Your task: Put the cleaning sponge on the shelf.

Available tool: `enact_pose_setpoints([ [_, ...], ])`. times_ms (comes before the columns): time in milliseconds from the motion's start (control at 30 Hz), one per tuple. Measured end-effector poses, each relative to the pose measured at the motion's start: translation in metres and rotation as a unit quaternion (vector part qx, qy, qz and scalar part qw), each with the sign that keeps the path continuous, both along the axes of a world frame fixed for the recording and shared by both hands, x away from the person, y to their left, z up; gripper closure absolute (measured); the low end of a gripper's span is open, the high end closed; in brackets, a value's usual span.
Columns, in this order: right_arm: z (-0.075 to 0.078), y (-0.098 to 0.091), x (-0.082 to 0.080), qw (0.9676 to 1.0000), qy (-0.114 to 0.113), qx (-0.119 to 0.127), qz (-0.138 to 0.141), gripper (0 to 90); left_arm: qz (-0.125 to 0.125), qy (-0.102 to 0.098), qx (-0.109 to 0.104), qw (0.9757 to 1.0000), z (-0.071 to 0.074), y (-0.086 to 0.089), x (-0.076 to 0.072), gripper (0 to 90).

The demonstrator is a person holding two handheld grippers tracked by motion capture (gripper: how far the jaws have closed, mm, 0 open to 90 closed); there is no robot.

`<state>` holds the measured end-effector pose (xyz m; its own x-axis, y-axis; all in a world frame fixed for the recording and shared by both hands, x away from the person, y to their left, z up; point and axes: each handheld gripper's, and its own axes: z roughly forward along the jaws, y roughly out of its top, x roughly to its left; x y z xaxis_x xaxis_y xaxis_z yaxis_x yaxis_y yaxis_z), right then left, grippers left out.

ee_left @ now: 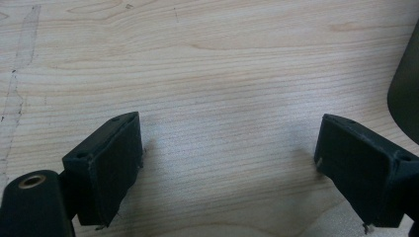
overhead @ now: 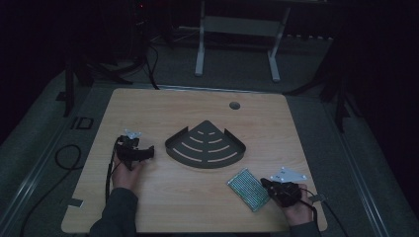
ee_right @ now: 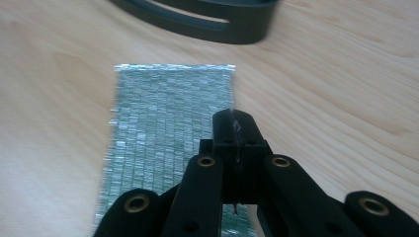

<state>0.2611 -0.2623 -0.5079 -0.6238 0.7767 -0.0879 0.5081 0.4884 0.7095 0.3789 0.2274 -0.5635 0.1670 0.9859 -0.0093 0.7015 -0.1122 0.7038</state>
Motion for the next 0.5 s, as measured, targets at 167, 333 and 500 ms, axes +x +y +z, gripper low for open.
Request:
enact_pose_setpoints([
  [167,-0.01,0.021,-0.003,0.9994,0.015,-0.006,0.031,89.7,0.001,0.0,0.0,1.0,0.0,0.0,0.0,11.5],
  [333,-0.02,0.028,0.001,0.9988,0.031,-0.017,0.035,89.7,0.001,0.0,0.0,1.0,0.0,0.0,0.0,11.5],
  [500,-0.023,0.027,0.008,0.999,0.033,-0.015,0.026,89.8,0.001,0.0,0.0,1.0,0.0,0.0,0.0,11.5],
])
